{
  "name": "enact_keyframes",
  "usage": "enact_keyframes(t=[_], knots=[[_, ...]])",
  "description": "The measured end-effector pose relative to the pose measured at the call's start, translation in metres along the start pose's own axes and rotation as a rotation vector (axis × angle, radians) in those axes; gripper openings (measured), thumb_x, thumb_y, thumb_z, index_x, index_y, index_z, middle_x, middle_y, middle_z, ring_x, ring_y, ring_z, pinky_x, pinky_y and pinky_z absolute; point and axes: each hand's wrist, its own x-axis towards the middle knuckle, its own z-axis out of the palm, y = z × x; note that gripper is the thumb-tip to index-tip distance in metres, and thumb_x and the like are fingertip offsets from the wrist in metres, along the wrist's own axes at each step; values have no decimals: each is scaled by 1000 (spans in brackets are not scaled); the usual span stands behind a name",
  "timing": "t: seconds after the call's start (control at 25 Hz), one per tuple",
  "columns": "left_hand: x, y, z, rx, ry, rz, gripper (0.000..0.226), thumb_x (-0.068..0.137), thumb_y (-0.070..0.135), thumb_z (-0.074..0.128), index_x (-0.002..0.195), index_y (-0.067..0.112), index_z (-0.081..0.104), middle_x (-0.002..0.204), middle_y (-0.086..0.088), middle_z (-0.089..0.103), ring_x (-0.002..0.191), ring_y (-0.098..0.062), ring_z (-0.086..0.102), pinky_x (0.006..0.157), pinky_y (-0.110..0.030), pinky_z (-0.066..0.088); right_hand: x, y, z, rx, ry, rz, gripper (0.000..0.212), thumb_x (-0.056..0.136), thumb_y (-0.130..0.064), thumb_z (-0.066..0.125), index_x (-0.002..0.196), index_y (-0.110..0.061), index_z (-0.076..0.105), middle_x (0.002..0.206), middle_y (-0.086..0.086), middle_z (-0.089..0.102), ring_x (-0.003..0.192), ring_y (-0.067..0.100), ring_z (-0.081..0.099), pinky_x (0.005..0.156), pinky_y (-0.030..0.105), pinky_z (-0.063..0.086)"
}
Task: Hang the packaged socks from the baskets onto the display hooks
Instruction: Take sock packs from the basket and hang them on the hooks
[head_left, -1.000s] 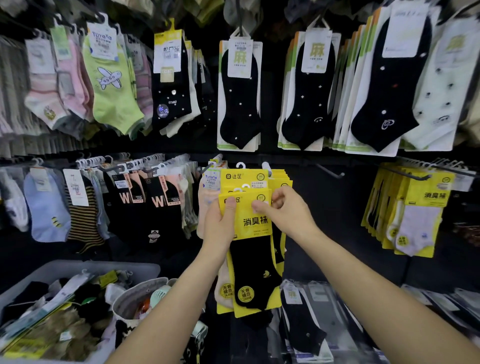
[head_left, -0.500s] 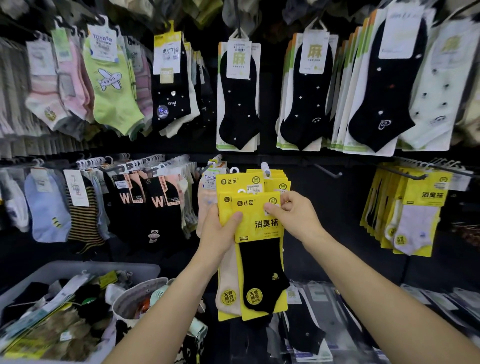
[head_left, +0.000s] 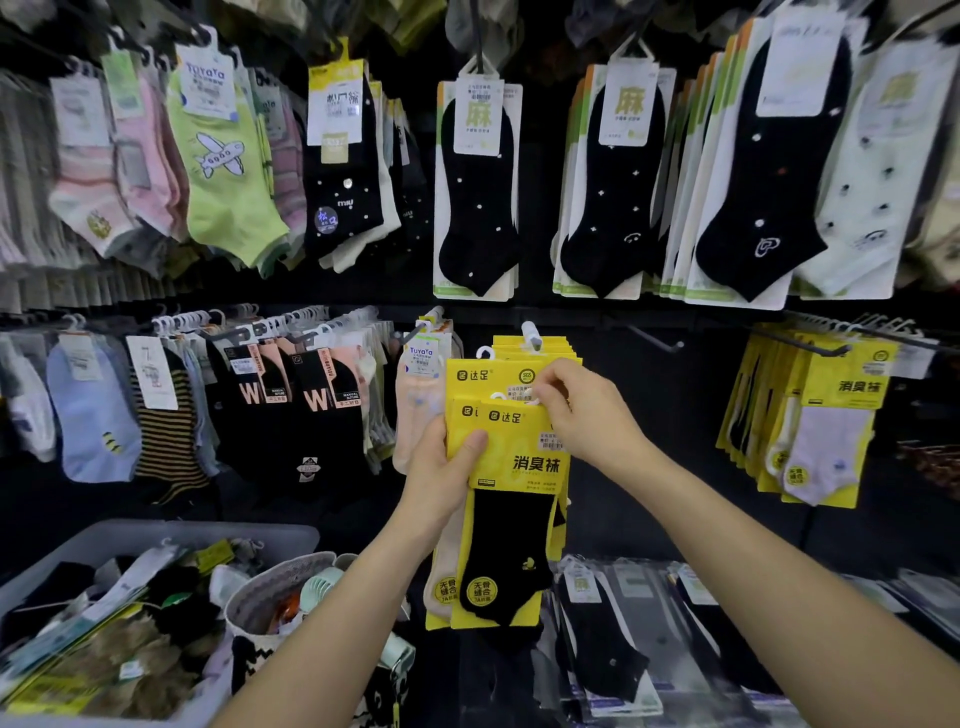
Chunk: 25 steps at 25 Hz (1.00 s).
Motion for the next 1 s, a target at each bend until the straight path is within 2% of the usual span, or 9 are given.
enact_keyframes(t=[0.12, 0.24, 0.32, 0.4, 0.48, 0.64, 0.8, 0.92, 1.0], knots=[[1, -2, -3, 0, 14, 0, 20, 97, 12, 46, 115, 12, 54, 110, -4, 65, 91, -8, 63, 70, -15, 52, 5, 6, -4, -29, 25, 81, 15, 96, -22, 44, 85, -22, 54, 79, -7, 58, 70, 17, 53, 67, 40, 48], [2, -4, -18, -38, 88, -15, 22, 97, 13, 45, 116, 10, 56, 111, -8, 66, 96, -19, 65, 80, -30, 55, 19, 12, -18, -13, 96, 141, 13, 94, -23, 49, 83, -23, 56, 81, -9, 58, 81, 18, 57, 74, 39, 51], [4, -7, -34, -37, 137, -30, 22, 97, 12, 45, 116, 5, 54, 112, -13, 65, 96, -23, 65, 80, -35, 55, 35, 11, -26, -32, 105, 128, 12, 93, -23, 51, 85, -21, 60, 81, -9, 59, 84, 18, 59, 77, 39, 51], [5, -9, -49, -14, 165, -38, 19, 97, 14, 46, 113, 8, 54, 112, -13, 65, 96, -25, 65, 80, -37, 55, 51, 6, -28, -51, 95, 115, 12, 93, -25, 52, 84, -22, 60, 81, -9, 59, 85, 17, 59, 78, 40, 52], [4, -10, -62, 12, 178, -33, 14, 97, 17, 47, 107, 14, 55, 109, -9, 66, 94, -22, 67, 76, -32, 56, 62, 0, -23, -70, 56, 106, 13, 92, -28, 52, 83, -23, 60, 84, -6, 63, 83, 17, 60, 78, 43, 53], [0, -9, -73, 35, 186, -8, 11, 97, 18, 47, 96, 25, 56, 96, 4, 68, 77, -3, 68, 60, -17, 53, 73, -2, -9, -106, 8, 131, 12, 92, -28, 52, 87, -22, 61, 91, -2, 66, 85, 18, 61, 78, 45, 53], [1, -5, -68, 40, 172, -7, 11, 96, 19, 48, 96, 26, 56, 96, 5, 68, 78, -2, 68, 60, -15, 52, 74, 5, -6, -47, 44, 159, 13, 92, -29, 54, 89, -19, 62, 92, -1, 66, 89, 19, 61, 83, 45, 52], [4, -2, -58, 29, 177, -20, 8, 95, 20, 50, 95, 24, 57, 101, -2, 68, 85, -11, 68, 68, -23, 55, 63, 7, -7, -66, 191, 144, 16, 89, -31, 59, 99, -19, 59, 96, 0, 62, 92, 17, 58, 81, 38, 50], [5, 0, -49, -8, 170, -27, 7, 95, 21, 52, 96, 22, 58, 102, -6, 68, 89, -18, 67, 74, -31, 56, 46, 4, -6, 49, 318, 115, 16, 87, -36, 59, 92, -22, 54, 89, -1, 60, 84, 15, 56, 74, 34, 49]])
